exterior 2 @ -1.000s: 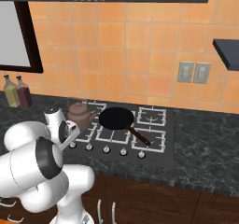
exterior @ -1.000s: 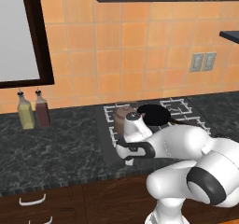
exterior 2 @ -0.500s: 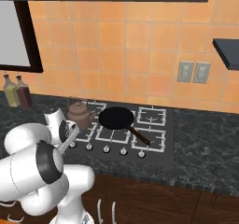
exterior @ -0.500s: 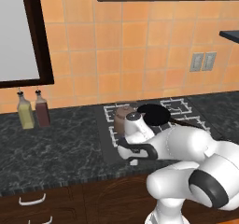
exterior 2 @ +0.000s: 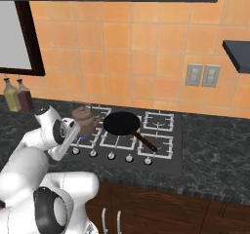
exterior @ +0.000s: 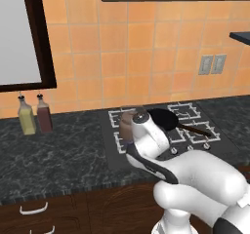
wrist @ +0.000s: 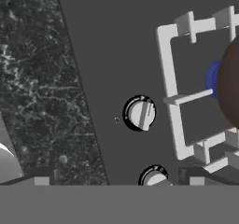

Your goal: Pick the kettle from the counter and place it on a stove burner. Then turn the burner on.

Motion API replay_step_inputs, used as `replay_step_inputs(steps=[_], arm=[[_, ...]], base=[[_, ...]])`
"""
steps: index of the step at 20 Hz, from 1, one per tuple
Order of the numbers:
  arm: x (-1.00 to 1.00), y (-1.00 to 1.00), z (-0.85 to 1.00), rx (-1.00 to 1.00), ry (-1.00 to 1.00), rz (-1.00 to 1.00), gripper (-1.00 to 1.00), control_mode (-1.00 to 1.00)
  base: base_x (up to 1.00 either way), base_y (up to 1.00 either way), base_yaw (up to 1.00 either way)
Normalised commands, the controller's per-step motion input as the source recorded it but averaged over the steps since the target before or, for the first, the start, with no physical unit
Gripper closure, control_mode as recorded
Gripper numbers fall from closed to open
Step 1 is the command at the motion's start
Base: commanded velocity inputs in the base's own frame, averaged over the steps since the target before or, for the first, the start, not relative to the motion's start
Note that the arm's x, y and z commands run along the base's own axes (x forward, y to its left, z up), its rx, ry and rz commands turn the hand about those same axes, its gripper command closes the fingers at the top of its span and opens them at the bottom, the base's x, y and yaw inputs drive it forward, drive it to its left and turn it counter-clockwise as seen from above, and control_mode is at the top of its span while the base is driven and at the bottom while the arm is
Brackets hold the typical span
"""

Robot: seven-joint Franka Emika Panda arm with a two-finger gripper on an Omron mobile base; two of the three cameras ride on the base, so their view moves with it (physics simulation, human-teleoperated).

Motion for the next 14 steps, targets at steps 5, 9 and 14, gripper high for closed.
replay_step_inputs(steps=[5,9,14], arm=[[-0.52,-0.13,0.70,0.00,-0.29,0.03,-1.00,-1.00],[-0.64,0.04,0.52,0.00,-0.30,0.00,-1.00,-1.00],[-0.53,0.26,0.40,0.01,-0.28,0.00,-1.00,-1.00]], base=[[0.00,0.00,0.00],[0.00,0.00,0.00],[0.00,0.00,0.00]])
